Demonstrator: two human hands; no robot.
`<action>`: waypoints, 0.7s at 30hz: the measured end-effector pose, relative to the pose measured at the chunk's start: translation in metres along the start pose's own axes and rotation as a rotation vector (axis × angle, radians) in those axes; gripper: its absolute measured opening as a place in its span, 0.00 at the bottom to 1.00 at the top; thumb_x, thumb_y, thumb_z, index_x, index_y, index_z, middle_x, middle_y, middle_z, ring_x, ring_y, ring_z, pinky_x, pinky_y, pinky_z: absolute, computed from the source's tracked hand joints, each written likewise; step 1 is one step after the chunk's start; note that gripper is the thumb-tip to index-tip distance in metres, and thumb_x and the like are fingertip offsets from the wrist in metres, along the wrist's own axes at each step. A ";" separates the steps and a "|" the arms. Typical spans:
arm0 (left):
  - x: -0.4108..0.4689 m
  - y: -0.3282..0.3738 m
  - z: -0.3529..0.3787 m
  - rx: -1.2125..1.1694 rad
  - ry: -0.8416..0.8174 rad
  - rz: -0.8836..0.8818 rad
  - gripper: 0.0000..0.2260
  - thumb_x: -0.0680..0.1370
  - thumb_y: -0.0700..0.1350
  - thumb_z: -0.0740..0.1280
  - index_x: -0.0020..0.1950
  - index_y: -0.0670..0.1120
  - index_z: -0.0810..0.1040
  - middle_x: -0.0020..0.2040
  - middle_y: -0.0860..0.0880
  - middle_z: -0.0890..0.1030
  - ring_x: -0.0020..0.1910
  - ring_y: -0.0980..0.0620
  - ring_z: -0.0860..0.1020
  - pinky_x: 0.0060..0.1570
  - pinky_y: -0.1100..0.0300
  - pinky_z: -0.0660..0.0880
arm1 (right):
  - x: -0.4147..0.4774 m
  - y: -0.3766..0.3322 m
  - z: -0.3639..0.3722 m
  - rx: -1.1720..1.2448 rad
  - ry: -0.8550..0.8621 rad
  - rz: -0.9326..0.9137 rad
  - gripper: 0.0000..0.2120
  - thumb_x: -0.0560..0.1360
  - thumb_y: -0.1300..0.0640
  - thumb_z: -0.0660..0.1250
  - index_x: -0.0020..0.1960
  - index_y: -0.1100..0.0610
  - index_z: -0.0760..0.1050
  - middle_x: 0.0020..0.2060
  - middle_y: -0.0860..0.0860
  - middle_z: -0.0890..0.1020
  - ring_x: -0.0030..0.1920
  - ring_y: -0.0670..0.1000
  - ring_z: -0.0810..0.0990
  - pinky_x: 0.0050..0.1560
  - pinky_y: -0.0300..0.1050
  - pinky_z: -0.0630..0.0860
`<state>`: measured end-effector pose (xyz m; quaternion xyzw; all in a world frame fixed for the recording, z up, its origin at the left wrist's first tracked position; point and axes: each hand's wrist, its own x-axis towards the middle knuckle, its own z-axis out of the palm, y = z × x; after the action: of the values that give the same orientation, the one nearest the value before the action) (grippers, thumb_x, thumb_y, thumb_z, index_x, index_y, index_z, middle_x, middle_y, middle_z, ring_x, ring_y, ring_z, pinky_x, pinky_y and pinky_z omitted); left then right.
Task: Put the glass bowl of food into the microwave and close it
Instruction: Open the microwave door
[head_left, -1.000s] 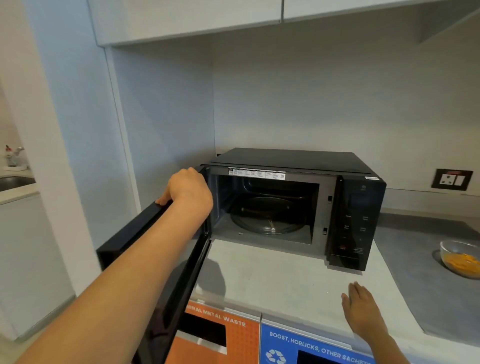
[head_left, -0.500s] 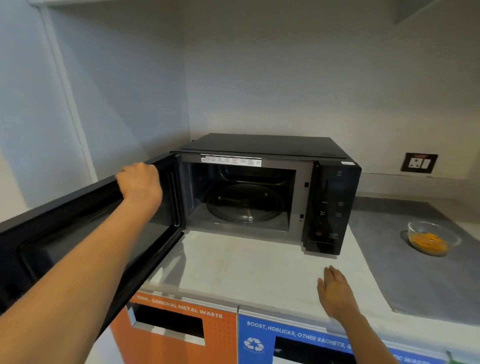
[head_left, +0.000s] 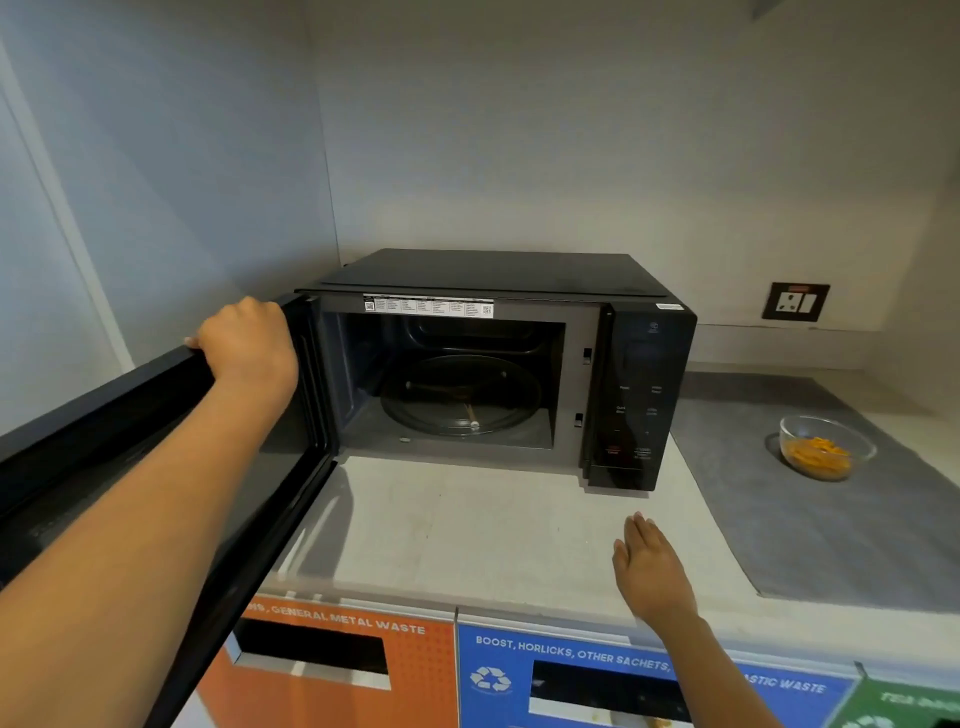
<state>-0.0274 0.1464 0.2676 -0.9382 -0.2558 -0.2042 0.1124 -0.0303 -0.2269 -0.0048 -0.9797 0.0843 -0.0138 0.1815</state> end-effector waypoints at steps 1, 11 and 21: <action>-0.001 0.001 -0.001 0.013 -0.001 -0.001 0.11 0.71 0.28 0.69 0.52 0.34 0.80 0.51 0.36 0.82 0.53 0.36 0.80 0.55 0.39 0.76 | 0.000 0.001 0.000 -0.006 -0.005 0.001 0.27 0.81 0.46 0.45 0.76 0.55 0.45 0.77 0.51 0.47 0.77 0.52 0.48 0.75 0.46 0.49; -0.002 -0.003 0.004 0.035 0.011 -0.008 0.11 0.70 0.28 0.69 0.52 0.34 0.80 0.49 0.36 0.83 0.51 0.36 0.81 0.58 0.36 0.73 | -0.002 -0.001 -0.001 -0.016 -0.024 0.004 0.28 0.81 0.46 0.45 0.76 0.56 0.43 0.77 0.51 0.46 0.77 0.52 0.46 0.76 0.46 0.48; 0.001 -0.009 0.010 0.020 0.010 -0.009 0.08 0.69 0.27 0.70 0.47 0.34 0.81 0.44 0.37 0.83 0.48 0.36 0.82 0.57 0.36 0.74 | -0.003 -0.002 -0.005 -0.024 -0.056 0.012 0.28 0.80 0.45 0.45 0.76 0.55 0.42 0.77 0.51 0.45 0.77 0.52 0.46 0.76 0.47 0.48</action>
<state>-0.0279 0.1573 0.2599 -0.9348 -0.2614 -0.2068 0.1223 -0.0330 -0.2262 0.0007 -0.9812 0.0855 0.0155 0.1721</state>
